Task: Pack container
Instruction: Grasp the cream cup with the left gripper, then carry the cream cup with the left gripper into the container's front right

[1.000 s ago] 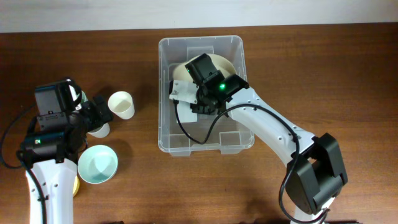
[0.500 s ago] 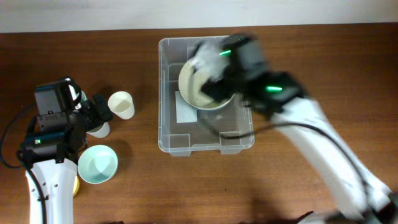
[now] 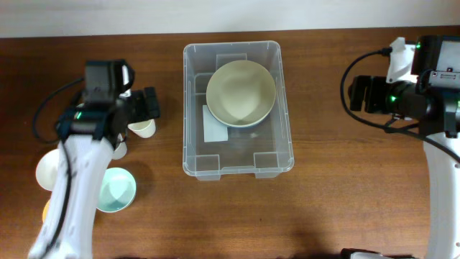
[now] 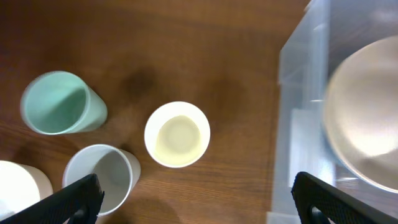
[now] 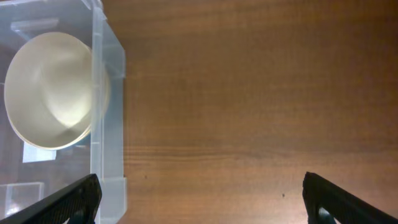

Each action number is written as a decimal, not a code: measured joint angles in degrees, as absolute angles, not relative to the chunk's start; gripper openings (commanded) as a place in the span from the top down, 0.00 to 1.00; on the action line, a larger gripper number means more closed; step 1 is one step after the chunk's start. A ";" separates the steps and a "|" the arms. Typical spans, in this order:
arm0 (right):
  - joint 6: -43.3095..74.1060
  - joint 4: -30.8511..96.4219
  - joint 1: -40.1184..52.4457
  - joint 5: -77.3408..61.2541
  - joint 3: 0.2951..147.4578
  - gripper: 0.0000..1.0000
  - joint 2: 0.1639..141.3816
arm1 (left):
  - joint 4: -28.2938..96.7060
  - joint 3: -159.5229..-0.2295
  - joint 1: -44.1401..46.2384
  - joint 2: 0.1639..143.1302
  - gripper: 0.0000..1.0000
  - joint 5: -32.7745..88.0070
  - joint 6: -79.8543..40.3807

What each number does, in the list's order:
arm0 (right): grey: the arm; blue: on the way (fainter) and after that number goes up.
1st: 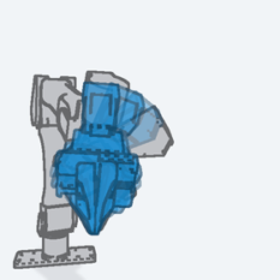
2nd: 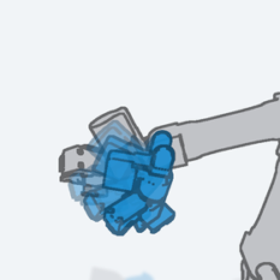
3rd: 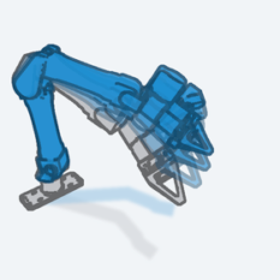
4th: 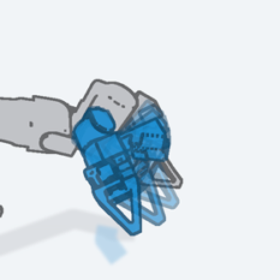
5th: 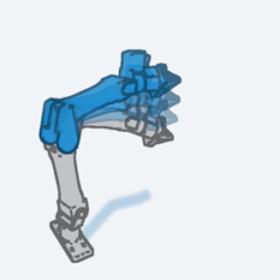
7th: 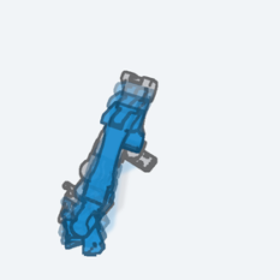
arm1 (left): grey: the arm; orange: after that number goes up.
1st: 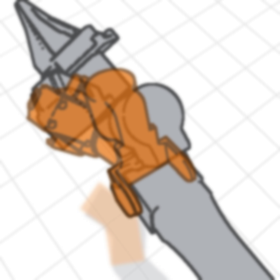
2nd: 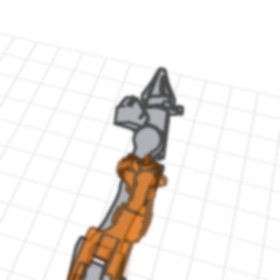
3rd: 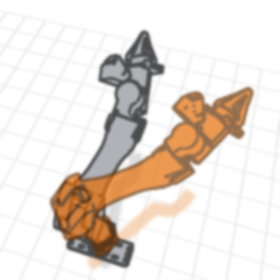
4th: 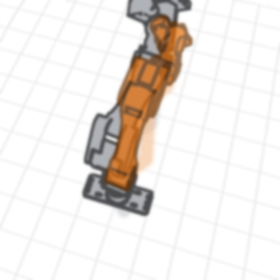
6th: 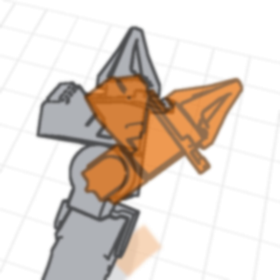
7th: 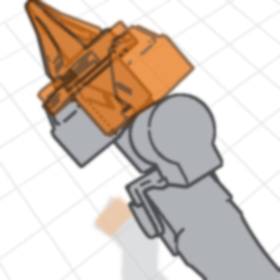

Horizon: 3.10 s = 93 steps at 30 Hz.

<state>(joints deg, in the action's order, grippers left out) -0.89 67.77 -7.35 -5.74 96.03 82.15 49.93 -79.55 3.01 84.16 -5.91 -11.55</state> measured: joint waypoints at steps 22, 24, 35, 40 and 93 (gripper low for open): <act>0.21 68.69 -7.97 -6.37 96.03 0.01 83.85 | 45.80 -80.12 3.16 104.20 0.01 -6.50 -8.93; 0.23 68.84 -7.97 -6.37 96.03 0.01 83.85 | 45.58 -80.16 3.16 104.77 0.02 -6.35 -8.58; 0.23 69.93 -7.97 -6.37 96.03 0.05 83.85 | 43.64 -80.16 3.60 111.18 0.61 -5.82 -7.33; 0.25 70.17 -7.97 -6.37 96.03 0.08 83.85 | 43.48 -80.42 3.60 111.18 0.99 -5.82 -7.09; 7.57 73.76 -20.75 -4.84 95.98 0.22 83.88 | 77.82 -114.72 44.69 119.20 0.99 9.98 -7.25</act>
